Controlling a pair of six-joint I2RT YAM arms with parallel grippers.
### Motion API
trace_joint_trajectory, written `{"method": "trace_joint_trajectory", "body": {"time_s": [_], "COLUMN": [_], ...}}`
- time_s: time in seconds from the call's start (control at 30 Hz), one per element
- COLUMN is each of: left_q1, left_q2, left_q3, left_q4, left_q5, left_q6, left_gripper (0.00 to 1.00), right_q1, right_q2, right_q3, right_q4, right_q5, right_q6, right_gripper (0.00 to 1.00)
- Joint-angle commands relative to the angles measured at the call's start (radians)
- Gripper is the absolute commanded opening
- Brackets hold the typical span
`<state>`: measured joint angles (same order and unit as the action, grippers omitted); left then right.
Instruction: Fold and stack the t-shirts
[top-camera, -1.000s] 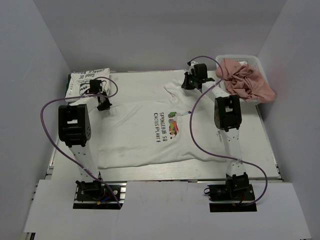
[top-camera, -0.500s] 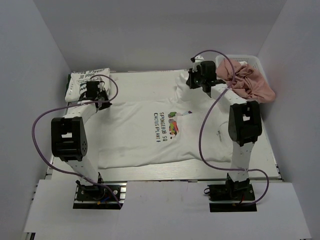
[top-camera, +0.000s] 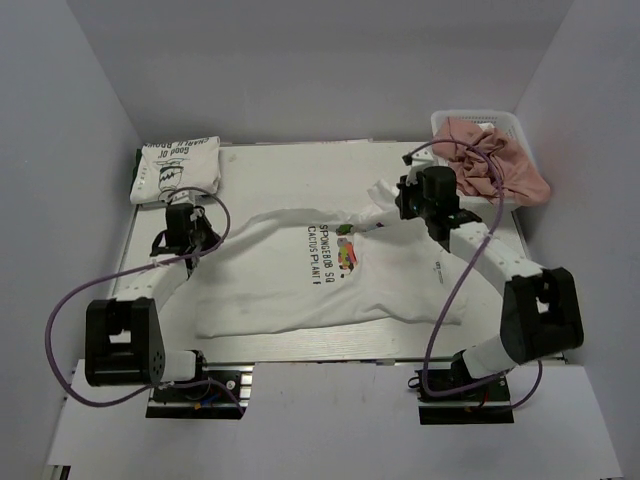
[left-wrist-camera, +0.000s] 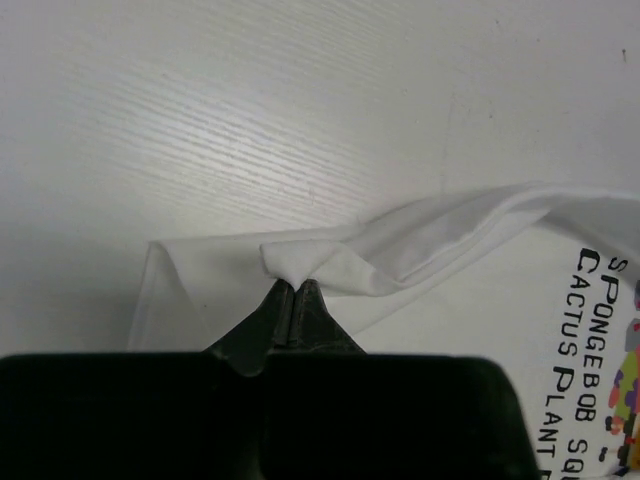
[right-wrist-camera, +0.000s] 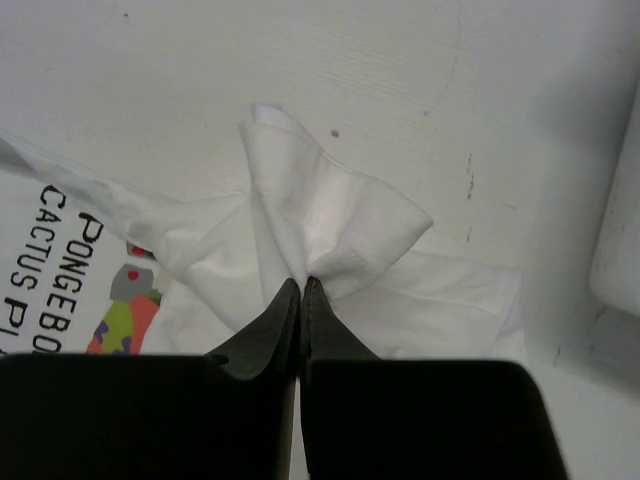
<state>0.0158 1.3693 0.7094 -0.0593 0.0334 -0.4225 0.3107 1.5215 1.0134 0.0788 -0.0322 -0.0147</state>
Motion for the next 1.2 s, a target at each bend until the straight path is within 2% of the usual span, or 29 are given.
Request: {"method": "trace_joint_trajectory", "body": {"time_s": [0.0,0.2,0.37,0.6,0.67,0.7,0.73,0.77,0.8,0.83,0.87,0.9,0.93,1.0,1.03,1.1,1.17], "left_q1": [-0.004,-0.004,-0.004,-0.004,-0.004,-0.004,-0.004,-0.004,-0.004,-0.004,-0.004,-0.004,-0.004,-0.004,-0.004,-0.004,-0.004], "left_q2": [-0.107,-0.26,-0.323,-0.303,-0.294,-0.294,-0.314,-0.325,-0.338,-0.358,-0.404,-0.433,-0.461,-0.537,-0.558,-0.581,-0.569], "left_q3": [-0.068,-0.175,-0.197,-0.168,-0.168,-0.168,-0.168,-0.168,-0.168,-0.168,-0.168,-0.168,-0.168,-0.14,-0.13,-0.1,-0.076], "left_q4": [0.067,0.035,0.006,-0.039,-0.079,-0.12,-0.147,-0.224,-0.261,-0.301,-0.351,-0.446,-0.492,-0.61,-0.625,-0.605,-0.53], "left_q5": [-0.032,-0.184,-0.288,-0.279,-0.308,-0.317,-0.335,-0.346,-0.357,-0.375,-0.388,-0.409,-0.426,-0.467,-0.467,-0.458,-0.411], "left_q6": [-0.081,-0.133,-0.162,-0.188,-0.246,-0.26,-0.3,-0.33,-0.36,-0.389,-0.46,-0.484,-0.51,-0.605,-0.62,-0.602,-0.555], "left_gripper": [0.0,0.0,0.0,0.0,0.0,0.0,0.03,0.19,0.35,0.59,0.67,0.7,0.85,1.0,1.0,1.0,1.0], "right_q1": [0.01,0.007,0.005,0.008,0.007,0.007,0.008,0.008,0.008,0.008,0.007,0.007,0.007,0.004,0.004,0.002,0.002], "right_q2": [-0.154,-0.372,-0.468,-0.55,-0.593,-0.612,-0.65,-0.691,-0.713,-0.771,-0.831,-0.895,-0.924,-1.039,-1.066,-1.11,-1.1], "right_q3": [-0.085,-0.257,-0.355,-0.456,-0.498,-0.51,-0.533,-0.551,-0.561,-0.579,-0.594,-0.611,-0.616,-0.613,-0.608,-0.596,-0.585], "right_q4": [0.041,0.019,0.013,-0.042,-0.077,-0.077,-0.115,-0.17,-0.197,-0.242,-0.293,-0.318,-0.359,-0.404,-0.405,-0.374,-0.312], "right_q5": [0.101,0.184,0.186,0.138,0.167,0.169,0.166,0.138,0.124,0.082,0.062,0.001,-0.009,-0.011,-0.008,0.014,0.012], "right_q6": [0.009,0.094,0.142,0.185,0.222,0.231,0.263,0.277,0.292,0.341,0.36,0.381,0.406,0.439,0.44,0.43,0.405], "right_gripper": [0.0,0.0,0.0,0.0,0.0,0.04,0.15,0.25,0.29,0.44,0.47,0.47,0.55,0.63,0.76,0.9,0.9]}}
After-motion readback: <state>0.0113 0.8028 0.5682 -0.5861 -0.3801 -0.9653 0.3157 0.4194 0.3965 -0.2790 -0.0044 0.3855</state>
